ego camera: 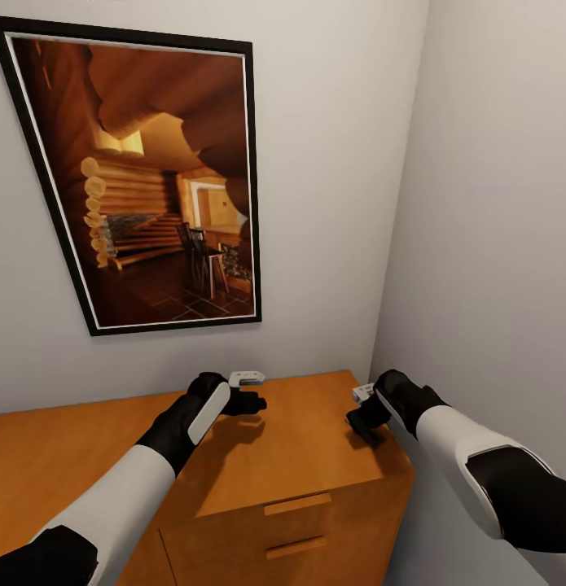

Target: Take the four mousetraps from the cabinet in the bathroom and place them on the bathroom floor. Make sure all four end up on the same floor surface, and ensure that at least two of them are either under or directly next to the same bathroom sink.

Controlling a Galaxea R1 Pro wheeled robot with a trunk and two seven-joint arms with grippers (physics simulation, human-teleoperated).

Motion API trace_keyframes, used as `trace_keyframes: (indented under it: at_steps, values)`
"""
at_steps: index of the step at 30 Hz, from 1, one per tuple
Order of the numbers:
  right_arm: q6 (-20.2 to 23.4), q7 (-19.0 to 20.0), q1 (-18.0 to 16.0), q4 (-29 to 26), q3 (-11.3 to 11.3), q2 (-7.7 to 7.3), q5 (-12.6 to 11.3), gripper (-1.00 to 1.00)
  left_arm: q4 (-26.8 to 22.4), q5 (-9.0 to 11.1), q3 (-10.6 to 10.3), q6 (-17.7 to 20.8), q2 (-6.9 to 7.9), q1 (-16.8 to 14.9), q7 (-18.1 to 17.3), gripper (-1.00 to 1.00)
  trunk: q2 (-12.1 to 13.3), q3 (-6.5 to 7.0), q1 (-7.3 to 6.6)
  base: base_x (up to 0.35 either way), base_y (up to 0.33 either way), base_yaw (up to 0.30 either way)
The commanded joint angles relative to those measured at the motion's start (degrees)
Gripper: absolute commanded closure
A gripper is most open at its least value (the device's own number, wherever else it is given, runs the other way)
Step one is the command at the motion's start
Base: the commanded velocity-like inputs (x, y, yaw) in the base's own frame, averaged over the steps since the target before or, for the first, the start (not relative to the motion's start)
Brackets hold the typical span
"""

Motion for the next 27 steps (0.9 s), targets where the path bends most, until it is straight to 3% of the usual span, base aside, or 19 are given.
trace_keyframes:
  at_steps: [1, 10, 15, 17, 18, 19, 23, 27]
  values:
    - [0.4, 0.4, 0.0, 5.0, -0.3, -0.04, -0.5, 1.0, 0.0, 0.6, -0.1, 0.1, 0.02, -0.1, 0.6, -1.0, 0.0, -0.1, 0.02, 0.0, 0.0, 0.0]
    - [0.5, 0.4, 0.0, 5.0, -0.3, -0.22, -0.5, 1.0, 0.0, 0.6, -0.1, 0.1, 0.03, -0.1, 0.6, -1.0, 0.0, -0.1, 0.02, 0.0, 0.0, 0.0]
    - [3.2, 1.1, 0.0, 3.3, -0.5, -0.78, -0.8, 1.0, 0.0, 0.6, -0.3, 0.2, 0.1, -0.1, 0.5, -1.0, 0.0, -0.1, 0.02, 0.0, 0.0, 0.0]
    - [6.5, 1.1, 0.0, 0.3, -0.6, -0.95, -0.8, 1.0, 0.0, 0.5, -0.4, 0.2, 0.11, -0.1, 0.5, -1.0, 0.0, -0.1, 0.02, 0.0, 0.0, 0.0]
    - [13.2, 1.1, 0.0, -6.4, -0.8, -1.01, -0.9, 1.0, 0.0, 0.5, -0.5, 0.1, 0.11, -0.1, 0.6, -1.0, 0.0, -0.1, 0.02, 0.0, 0.0, 0.0]
    - [15.0, 1.2, 0.0, -8.3, -0.8, -1.03, -0.9, 1.0, -0.1, 0.5, -0.6, 0.1, 0.11, -0.1, 0.6, -1.0, 0.0, -0.1, 0.02, 0.0, 0.0, 0.0]
    - [15.8, 1.1, 0.0, -21.2, -2.2, -1.07, -1.0, 1.0, -0.1, 0.5, -0.8, 0.0, 0.19, -0.1, 0.5, -1.0, 0.0, -0.1, 0.02, 0.0, 0.0, 0.0]
    - [15.8, 1.1, -0.1, -27.9, -3.4, -1.05, -1.0, 1.0, -0.1, 0.6, -0.8, 0.0, 0.26, -0.1, 0.5, -1.0, 0.0, -0.1, 0.02, 0.0, 0.0, 0.0]
